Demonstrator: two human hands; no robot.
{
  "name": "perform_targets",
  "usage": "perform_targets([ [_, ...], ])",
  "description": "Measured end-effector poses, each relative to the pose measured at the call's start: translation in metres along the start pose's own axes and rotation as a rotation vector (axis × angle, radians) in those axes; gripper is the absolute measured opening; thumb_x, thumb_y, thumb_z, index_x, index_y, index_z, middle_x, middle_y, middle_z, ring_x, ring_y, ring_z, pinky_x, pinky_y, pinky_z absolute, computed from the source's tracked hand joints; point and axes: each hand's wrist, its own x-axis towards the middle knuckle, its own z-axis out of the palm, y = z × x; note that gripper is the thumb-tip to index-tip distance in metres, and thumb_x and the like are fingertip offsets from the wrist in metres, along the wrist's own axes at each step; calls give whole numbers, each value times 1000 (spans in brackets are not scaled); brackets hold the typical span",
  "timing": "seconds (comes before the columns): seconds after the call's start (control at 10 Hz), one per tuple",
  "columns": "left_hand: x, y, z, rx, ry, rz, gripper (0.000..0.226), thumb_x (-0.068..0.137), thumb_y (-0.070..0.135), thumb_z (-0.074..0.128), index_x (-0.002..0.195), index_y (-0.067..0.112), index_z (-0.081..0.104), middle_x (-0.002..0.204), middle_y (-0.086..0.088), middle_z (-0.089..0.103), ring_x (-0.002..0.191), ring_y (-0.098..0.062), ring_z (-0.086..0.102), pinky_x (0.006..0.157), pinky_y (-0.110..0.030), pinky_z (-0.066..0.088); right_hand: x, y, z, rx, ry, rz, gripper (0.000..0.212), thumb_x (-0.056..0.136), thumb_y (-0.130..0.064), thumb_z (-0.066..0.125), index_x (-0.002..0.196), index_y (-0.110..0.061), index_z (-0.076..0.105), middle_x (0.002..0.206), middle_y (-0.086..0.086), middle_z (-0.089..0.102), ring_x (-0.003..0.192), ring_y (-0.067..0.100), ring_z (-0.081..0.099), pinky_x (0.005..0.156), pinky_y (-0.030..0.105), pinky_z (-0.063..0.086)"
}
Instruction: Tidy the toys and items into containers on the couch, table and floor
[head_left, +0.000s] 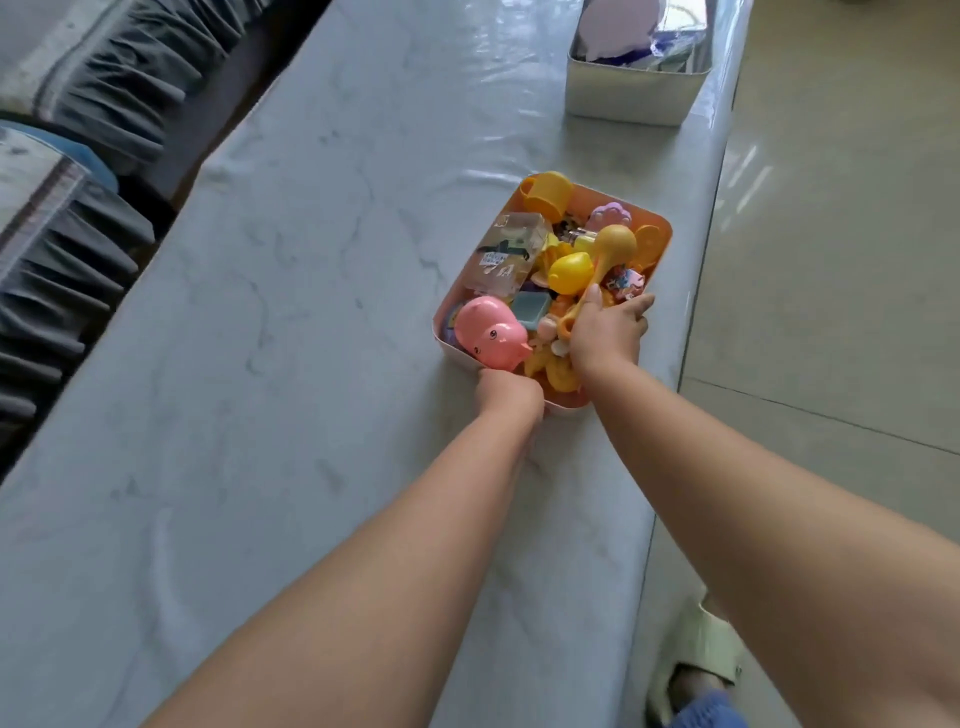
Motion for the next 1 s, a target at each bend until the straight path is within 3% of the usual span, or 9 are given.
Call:
perform_targets([
  [0.1, 24, 24, 40, -105, 67, -58, 32, 91, 12, 44, 121, 13, 58, 112, -14, 66, 89, -26, 65, 73, -32, 57, 57, -29, -20, -30, -50, 3, 75, 99, -49, 31, 153, -15, -9, 158, 13, 16, 140, 37, 32, 109, 50, 34],
  [0.2, 73, 40, 98, -86, 110, -61, 53, 63, 21, 46, 115, 25, 57, 110, -9, 66, 91, -32, 66, 77, -46, 57, 102, -50, -41, -84, -132, -27, 79, 98, -51, 34, 152, -16, -12, 158, 12, 14, 140, 37, 30, 111, 51, 33],
  [0.3, 82, 76, 135, -90, 116, -62, 61, 59, 19, 43, 119, 22, 55, 110, -10, 64, 91, -32, 65, 78, -46, 58, 152, -76, -55, -111, -191, -52, 83, 97, -52, 35, 151, -16, -16, 160, 12, 9, 143, 37, 25, 113, 51, 30],
  [0.5, 59, 128, 169, -141, 169, -89, 39, 89, 13, 44, 128, 18, 47, 117, -11, 61, 101, -32, 62, 90, -47, 53, 204, -105, -67, -199, -291, -72, 86, 96, -55, 35, 151, -15, -19, 160, 12, 10, 141, 38, 28, 109, 50, 33],
  [0.7, 57, 128, 167, -43, 184, -101, 42, 89, 10, 49, 130, 14, 42, 123, -14, 57, 102, -33, 60, 90, -47, 53, 209, -106, -77, -236, -347, -65, 86, 96, -55, 35, 152, -13, -16, 160, 13, 10, 143, 37, 26, 113, 49, 30],
  [0.9, 30, 148, 145, 242, 361, -93, 51, 95, 20, 51, 138, 4, 30, 141, -17, 42, 126, -36, 46, 101, -45, 41, 172, -113, -88, -364, -228, -316, 80, 99, -49, 35, 153, -12, -11, 162, 11, -7, 149, 30, -4, 121, 47, 1],
  [1.0, 14, 160, 123, 340, 383, -58, 67, 95, 24, 52, 148, 6, 14, 147, -18, 35, 131, -36, 42, 105, -44, 38, 146, -124, -88, -420, -286, -426, 84, 97, -51, 39, 153, -15, -12, 161, 13, -10, 149, 30, -9, 119, 50, -3],
])
